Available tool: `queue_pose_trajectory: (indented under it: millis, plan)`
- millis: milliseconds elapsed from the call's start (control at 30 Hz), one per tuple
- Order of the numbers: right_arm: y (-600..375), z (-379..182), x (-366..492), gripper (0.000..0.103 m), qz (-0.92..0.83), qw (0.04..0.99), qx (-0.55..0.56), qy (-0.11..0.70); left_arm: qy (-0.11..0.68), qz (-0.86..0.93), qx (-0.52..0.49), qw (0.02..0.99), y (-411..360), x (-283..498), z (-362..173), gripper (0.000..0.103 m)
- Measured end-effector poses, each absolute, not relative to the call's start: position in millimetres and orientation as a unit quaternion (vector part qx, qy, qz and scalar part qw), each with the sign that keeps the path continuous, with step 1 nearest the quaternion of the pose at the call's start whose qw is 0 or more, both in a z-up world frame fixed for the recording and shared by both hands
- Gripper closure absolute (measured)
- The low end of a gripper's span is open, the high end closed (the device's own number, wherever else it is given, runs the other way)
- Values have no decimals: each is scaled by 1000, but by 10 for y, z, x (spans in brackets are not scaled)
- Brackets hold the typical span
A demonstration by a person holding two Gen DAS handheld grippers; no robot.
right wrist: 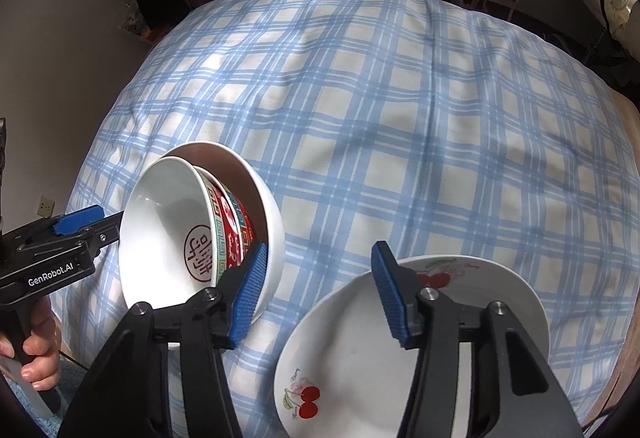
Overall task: Organize plates and bowls
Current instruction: 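Grasp the bowl stack rim with the left tool while the right tool grasps it, then lift the bowl stack with the left tool over the cherry plates while the right tool carries it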
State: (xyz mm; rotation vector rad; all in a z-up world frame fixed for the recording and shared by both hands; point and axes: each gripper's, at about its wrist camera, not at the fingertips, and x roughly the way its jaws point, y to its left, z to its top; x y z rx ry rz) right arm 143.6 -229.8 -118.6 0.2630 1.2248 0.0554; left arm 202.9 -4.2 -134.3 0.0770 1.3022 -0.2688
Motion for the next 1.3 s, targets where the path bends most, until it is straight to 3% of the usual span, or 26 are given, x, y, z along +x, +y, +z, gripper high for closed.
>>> queue_pose_trajectory:
  millis: [67,167,267,367,1300]
  plan:
    - [-2279,-1214,1444,68,36,805,133,577,609,-138,21,781,-54,2020,-1366,69]
    - [-2268,-1256,1449,75,47,800,149,579,621,-157,-6,768,-57,2025,-1418,84]
    - [-2267,-1284,1455,86,60,794,176,578,628,-156,-19,762,-55,2037,-1483,87]
    - [-2225,-1282,1466,87,60,796,173,577,627,-163,-23,761,-77,2034,-1504,97]
    - [-2274,-1316,1415,90,49,794,218,565,613,-142,-21,777,-119,1979,-1462,101]
